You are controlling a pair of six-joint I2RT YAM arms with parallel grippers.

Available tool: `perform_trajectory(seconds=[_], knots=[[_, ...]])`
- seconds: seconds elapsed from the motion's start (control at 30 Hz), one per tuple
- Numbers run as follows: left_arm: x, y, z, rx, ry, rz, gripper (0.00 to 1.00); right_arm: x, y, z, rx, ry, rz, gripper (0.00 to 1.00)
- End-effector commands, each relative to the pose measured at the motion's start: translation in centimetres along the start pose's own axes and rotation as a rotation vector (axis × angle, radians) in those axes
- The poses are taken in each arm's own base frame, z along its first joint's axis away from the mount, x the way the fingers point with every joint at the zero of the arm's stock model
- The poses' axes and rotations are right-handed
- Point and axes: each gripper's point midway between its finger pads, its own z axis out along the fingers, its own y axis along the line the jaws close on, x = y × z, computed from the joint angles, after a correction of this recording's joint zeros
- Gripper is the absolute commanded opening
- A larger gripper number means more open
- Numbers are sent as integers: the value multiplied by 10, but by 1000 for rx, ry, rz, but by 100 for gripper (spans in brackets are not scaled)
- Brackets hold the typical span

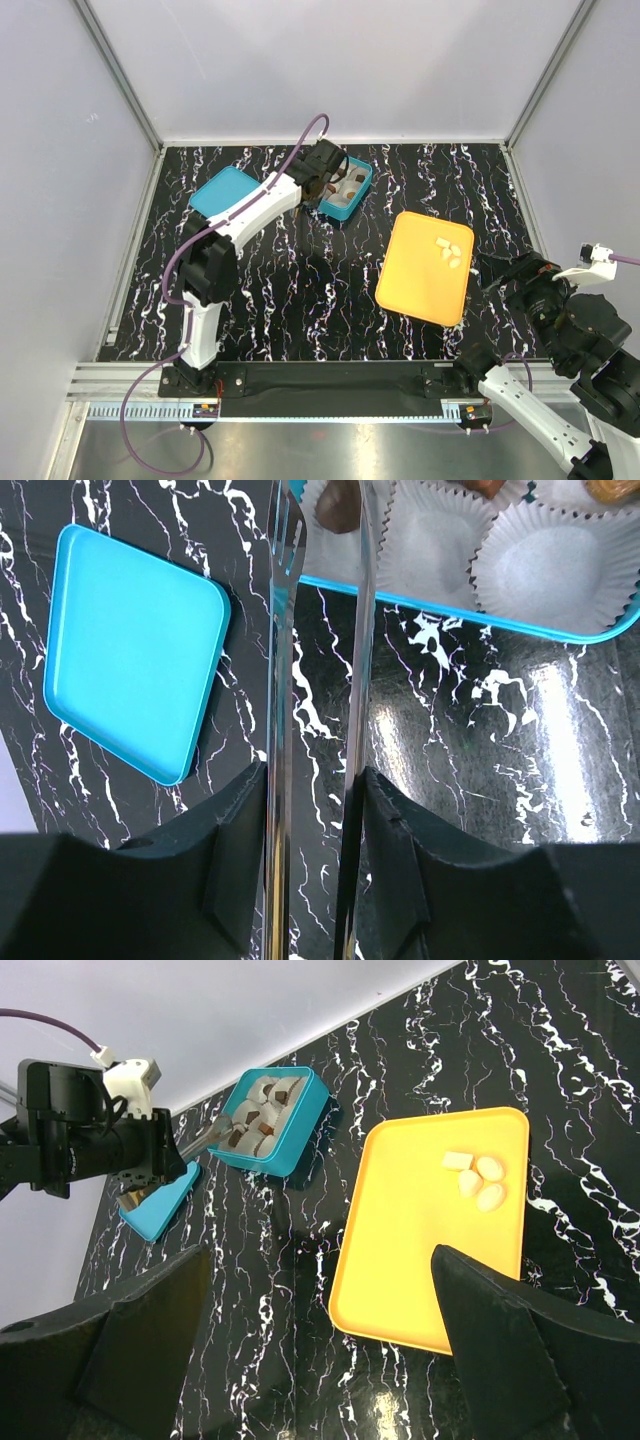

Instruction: Pack the chocolate

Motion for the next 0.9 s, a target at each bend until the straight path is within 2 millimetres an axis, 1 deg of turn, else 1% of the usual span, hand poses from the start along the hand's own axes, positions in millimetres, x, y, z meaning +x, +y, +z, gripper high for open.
perform_trajectory(seconds=[0.0,0.1,0.13,0.17,0.2,0.23,0.27,0.3,0.33,0.4,0.43,0.5,0.53,0.6,0.63,0.67,0.7,0.73,0.77,0.8,0.83,0.87], knots=[[-41,22,-39,-6,-135,-67,45,-9,0,1,8,-40,8,100],[-53,21,-65,25,-194,-79,47,-9,0,1,9,-41,8,100],[-57,14,-75,43,-217,-73,48,-10,0,1,9,-42,9,100],[-61,14,-87,57,-243,-82,48,-11,0,0,6,-43,11,100],[-64,10,-95,74,-262,-82,48,-11,0,0,6,-42,8,100],[-68,-3,-107,112,-287,-72,48,-12,1,-1,5,-44,12,100],[-70,-8,-118,137,-309,-77,49,-13,1,-1,5,-46,13,100],[-71,-17,-124,161,-322,-70,49,-13,1,-1,6,-48,15,100],[-73,-36,-137,206,-348,-61,49,-14,1,-1,4,-48,17,100],[-71,-59,-148,257,-365,-39,49,-13,2,-2,-1,-45,22,100],[-71,-82,-161,310,-390,-12,50,-12,3,-2,-4,-41,24,100],[-65,-109,-167,353,-400,31,50,-12,4,-2,-8,-36,29,100],[-63,-130,-176,402,-419,59,50,-12,4,-3,-9,-37,32,100],[-55,-156,-173,439,-411,103,51,-13,3,-5,-13,-37,34,100],[-51,-172,-177,478,-413,124,51,-13,2,-6,-9,-37,33,100],[-47,-184,-171,492,-400,138,51,-14,1,-7,-9,-41,35,100],[-39,-200,-168,518,-386,163,51,-15,0,-9,-5,-44,35,100],[-40,-205,-172,531,-395,165,51,-15,-1,-9,-3,-44,34,100],[-33,-215,-165,535,-382,188,52,-15,-2,-10,-2,-45,31,100],[-29,-222,-164,544,-383,203,52,-16,-3,-11,-1,-49,34,100],[-29,-230,-160,556,-390,214,52,-16,-4,-12,1,-48,32,100],[-24,-237,-155,561,-384,231,52,-16,-5,-12,2,-50,34,100]])
